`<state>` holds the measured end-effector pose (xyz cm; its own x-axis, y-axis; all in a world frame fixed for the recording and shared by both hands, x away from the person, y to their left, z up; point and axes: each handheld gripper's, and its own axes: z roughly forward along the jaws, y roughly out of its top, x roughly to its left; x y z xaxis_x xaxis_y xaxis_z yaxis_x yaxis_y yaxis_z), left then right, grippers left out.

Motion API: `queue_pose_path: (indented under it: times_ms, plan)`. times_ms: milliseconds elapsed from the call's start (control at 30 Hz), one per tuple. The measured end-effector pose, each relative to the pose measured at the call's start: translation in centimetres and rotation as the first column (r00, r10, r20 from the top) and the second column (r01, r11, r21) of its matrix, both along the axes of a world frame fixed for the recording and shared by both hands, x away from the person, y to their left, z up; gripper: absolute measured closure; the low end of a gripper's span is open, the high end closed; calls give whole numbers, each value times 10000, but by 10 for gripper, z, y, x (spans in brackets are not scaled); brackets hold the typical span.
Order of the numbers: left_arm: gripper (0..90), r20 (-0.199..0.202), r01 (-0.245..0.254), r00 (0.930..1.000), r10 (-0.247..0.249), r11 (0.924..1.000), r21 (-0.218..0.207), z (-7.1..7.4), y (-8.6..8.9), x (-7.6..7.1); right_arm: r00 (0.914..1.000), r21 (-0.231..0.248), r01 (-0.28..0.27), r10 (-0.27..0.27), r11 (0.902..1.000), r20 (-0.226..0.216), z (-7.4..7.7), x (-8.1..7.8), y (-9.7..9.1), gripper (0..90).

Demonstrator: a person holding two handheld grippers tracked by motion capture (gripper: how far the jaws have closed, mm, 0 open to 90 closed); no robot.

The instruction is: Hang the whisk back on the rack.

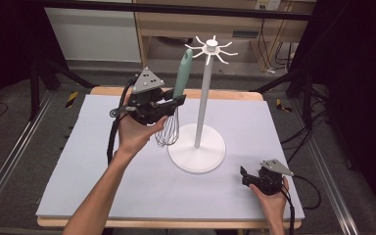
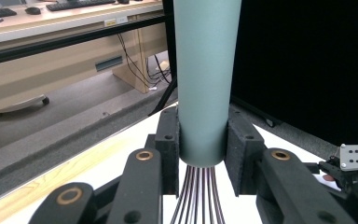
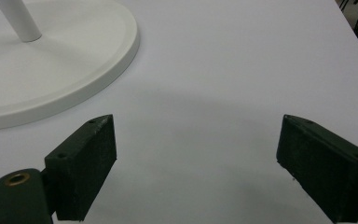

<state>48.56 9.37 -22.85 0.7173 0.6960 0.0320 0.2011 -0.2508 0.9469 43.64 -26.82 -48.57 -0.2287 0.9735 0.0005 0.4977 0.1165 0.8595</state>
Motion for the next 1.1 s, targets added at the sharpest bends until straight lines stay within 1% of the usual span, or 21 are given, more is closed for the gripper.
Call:
queue_pose_path:
  times_ms: [100, 367, 833, 967, 1100]
  plan:
    - [687, -17, 21, 10000, -21, 10000, 61, 0, -1, 1, 10000, -23, 5, -5, 10000, 9, 0, 0, 0, 124]
    - [687, -104, 16, 9999, -15, 10000, 65, -3, -8, 8, 10000, -3, -9, 9, 10000, -10, 0, 0, 0, 124]
    - [687, -80, 0, 10000, 0, 10000, 14, -6, -15, 13, 10000, 2, -19, 19, 10000, 7, 0, 0, 0, 124]
    - [687, -70, -8, 10000, 8, 10000, 90, -8, -17, 14, 10000, 9, -8, 8, 10000, -12, 0, 0, 0, 123]
    - [686, -82, -34, 10000, 34, 10000, 10, -10, -18, 16, 10000, 10, -11, 11, 10000, -18, 0, 0, 0, 123]
